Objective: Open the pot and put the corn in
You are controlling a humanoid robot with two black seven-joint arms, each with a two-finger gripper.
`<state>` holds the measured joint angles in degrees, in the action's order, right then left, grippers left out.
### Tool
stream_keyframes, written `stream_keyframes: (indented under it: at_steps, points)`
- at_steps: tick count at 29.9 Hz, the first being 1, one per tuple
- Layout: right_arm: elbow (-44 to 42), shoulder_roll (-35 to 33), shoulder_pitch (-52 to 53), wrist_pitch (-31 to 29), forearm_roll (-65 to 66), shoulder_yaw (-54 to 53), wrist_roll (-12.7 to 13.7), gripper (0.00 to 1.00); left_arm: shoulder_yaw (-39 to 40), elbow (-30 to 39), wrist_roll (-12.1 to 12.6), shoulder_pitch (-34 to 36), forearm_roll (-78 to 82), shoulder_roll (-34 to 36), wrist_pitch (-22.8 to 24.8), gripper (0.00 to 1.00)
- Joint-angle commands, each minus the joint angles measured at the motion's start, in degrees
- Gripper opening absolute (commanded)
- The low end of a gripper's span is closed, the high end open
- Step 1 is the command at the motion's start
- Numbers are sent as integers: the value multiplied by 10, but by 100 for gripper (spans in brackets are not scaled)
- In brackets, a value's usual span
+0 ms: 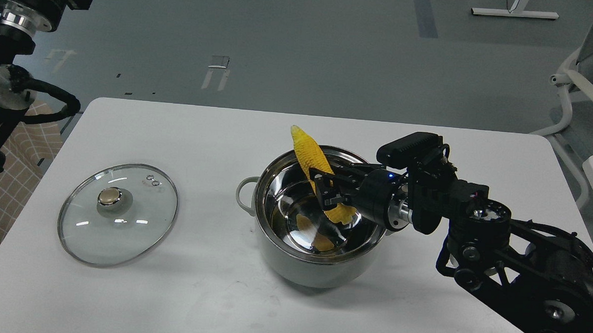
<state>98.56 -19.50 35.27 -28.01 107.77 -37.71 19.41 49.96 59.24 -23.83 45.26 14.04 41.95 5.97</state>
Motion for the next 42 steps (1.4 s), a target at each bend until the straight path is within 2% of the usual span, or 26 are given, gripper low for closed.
stream_keyframes:
  at_steps: [1,7,10,14,20,22,24,29,37,38,40,42]
  points:
    - [0,-13,-4,0,-3,1,-1,15,1,0,-1,0,-1,1,0,96]
    - [3,-13,-12,0,-4,8,-1,16,1,0,-1,0,-1,0,0,96]
    - [6,-14,-10,0,-4,23,-2,20,1,0,-1,0,0,0,0,96]
    - [7,-27,-11,0,-5,22,-2,30,0,0,-1,0,1,1,1,96]
    - [7,-29,-12,0,-6,23,-8,61,0,-1,-1,0,3,3,1,96]
    - [7,-26,-12,0,-6,25,-8,79,0,-1,-1,0,4,2,1,96]
    - [7,-25,-13,0,-6,26,-8,86,0,-1,-1,0,4,2,0,96]
    - [7,-20,-17,0,-7,26,-9,91,1,-1,-1,1,3,2,0,96]
    - [7,-5,-21,0,-7,19,-9,93,1,-1,0,5,4,1,-1,96]
    - [7,7,-17,0,-8,5,-9,96,0,-1,0,5,4,0,0,96]
    - [6,18,-16,0,-8,-22,-9,96,0,-1,0,5,4,0,-1,96]
    - [2,56,-18,0,-8,-99,-9,100,-1,-1,0,5,4,-2,0,96]
